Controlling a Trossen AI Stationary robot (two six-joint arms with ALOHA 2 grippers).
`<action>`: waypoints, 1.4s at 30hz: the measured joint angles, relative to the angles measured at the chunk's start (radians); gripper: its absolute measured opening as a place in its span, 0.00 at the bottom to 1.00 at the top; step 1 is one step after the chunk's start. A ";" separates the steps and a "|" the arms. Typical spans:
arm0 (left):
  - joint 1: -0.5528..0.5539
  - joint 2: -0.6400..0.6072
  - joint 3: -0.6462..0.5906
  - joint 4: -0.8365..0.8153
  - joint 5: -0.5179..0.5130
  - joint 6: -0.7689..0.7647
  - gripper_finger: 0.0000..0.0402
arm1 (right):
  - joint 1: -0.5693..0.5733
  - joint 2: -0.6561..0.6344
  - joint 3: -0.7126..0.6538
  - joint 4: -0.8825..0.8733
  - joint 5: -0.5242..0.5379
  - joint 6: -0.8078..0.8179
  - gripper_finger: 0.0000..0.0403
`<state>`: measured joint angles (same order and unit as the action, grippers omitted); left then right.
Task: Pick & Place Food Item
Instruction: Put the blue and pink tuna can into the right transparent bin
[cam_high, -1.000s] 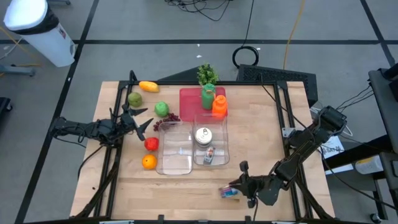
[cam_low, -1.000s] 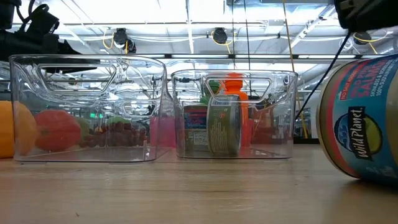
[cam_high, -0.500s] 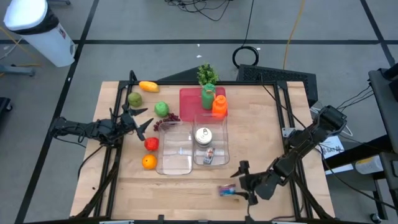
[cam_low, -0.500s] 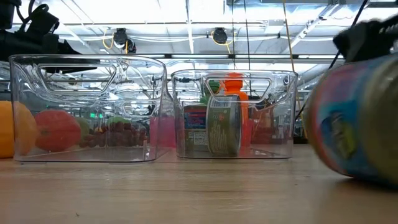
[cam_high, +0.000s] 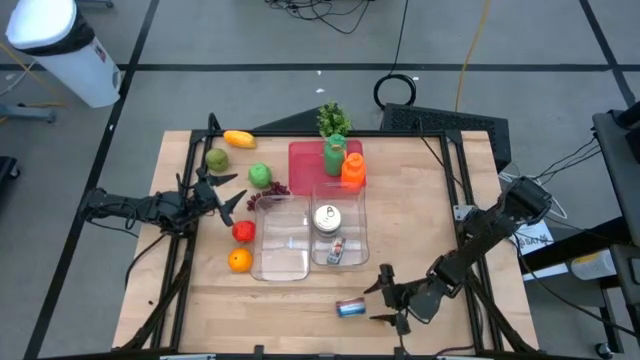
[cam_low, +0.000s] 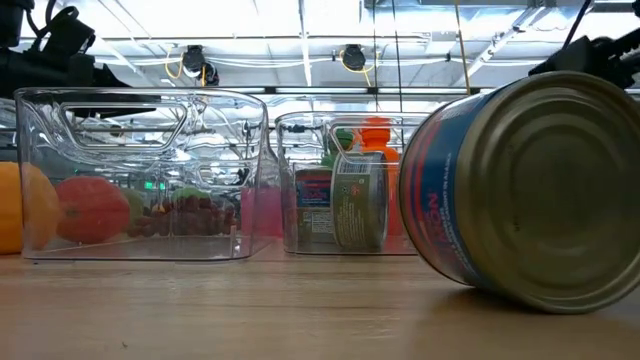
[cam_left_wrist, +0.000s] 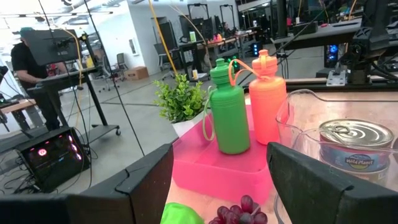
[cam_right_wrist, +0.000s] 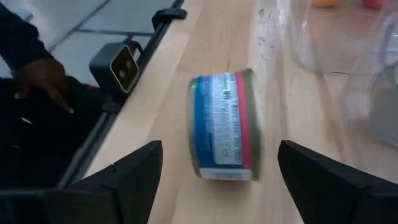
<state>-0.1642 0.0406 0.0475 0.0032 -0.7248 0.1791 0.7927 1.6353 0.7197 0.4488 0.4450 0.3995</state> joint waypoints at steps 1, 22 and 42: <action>0.000 0.000 0.000 0.000 0.000 0.000 0.68 | -0.004 0.020 0.000 0.028 0.001 -0.004 0.74; 0.000 0.000 0.000 0.000 0.000 0.000 0.68 | -0.086 0.103 0.000 0.155 -0.109 -0.156 0.71; 0.000 0.000 0.000 0.000 0.000 0.000 0.68 | -0.130 0.103 0.000 0.218 -0.184 -0.157 0.71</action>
<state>-0.1639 0.0410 0.0479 0.0032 -0.7246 0.1791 0.6632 1.7382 0.7200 0.6666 0.2614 0.2420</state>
